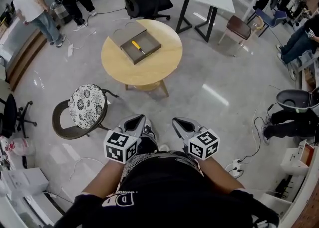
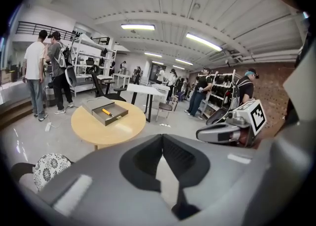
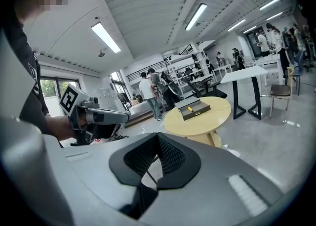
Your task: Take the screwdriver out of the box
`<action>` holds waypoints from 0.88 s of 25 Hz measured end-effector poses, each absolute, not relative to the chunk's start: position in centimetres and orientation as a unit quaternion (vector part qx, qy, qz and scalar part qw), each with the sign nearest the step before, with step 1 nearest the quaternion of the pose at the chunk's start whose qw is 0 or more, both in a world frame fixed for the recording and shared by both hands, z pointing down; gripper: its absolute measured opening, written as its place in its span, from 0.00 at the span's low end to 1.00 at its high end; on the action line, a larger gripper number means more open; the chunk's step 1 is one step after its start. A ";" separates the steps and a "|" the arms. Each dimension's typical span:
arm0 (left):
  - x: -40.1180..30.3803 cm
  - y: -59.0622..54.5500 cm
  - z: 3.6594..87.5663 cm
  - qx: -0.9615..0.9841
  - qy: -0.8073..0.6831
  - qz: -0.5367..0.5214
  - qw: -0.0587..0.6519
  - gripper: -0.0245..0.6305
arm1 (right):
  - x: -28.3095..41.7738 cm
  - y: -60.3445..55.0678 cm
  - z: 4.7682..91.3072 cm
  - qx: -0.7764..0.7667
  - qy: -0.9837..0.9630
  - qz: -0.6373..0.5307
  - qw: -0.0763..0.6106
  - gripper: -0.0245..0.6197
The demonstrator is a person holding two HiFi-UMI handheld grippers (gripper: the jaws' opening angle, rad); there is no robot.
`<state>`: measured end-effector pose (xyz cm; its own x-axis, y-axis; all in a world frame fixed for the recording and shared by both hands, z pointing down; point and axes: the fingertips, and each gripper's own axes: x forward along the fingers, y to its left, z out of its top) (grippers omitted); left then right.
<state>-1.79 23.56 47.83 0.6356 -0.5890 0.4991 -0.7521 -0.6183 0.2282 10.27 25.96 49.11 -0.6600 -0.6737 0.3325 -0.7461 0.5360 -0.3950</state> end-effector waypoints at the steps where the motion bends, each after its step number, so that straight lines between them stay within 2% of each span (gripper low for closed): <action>1: -1.8 23.3 47.9 0.879 -0.381 0.191 0.213 0.13 | 10.3 25.7 49.2 0.407 -0.873 0.259 0.070 0.04; 12: -1.4 17.1 48.7 0.881 -0.383 0.172 0.217 0.13 | 10.6 20.0 50.4 0.405 -0.873 0.258 0.088 0.04; 22: -3.7 6.2 49.4 0.874 -0.393 0.161 0.238 0.13 | 8.5 10.3 50.7 0.393 -0.873 0.260 0.126 0.04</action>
<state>-3.67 6.22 49.39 0.6394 -0.6094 0.4688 -0.7630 -0.5781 0.2891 8.55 10.33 50.74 -0.6599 -0.6202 0.4242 -0.7512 0.5565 -0.3550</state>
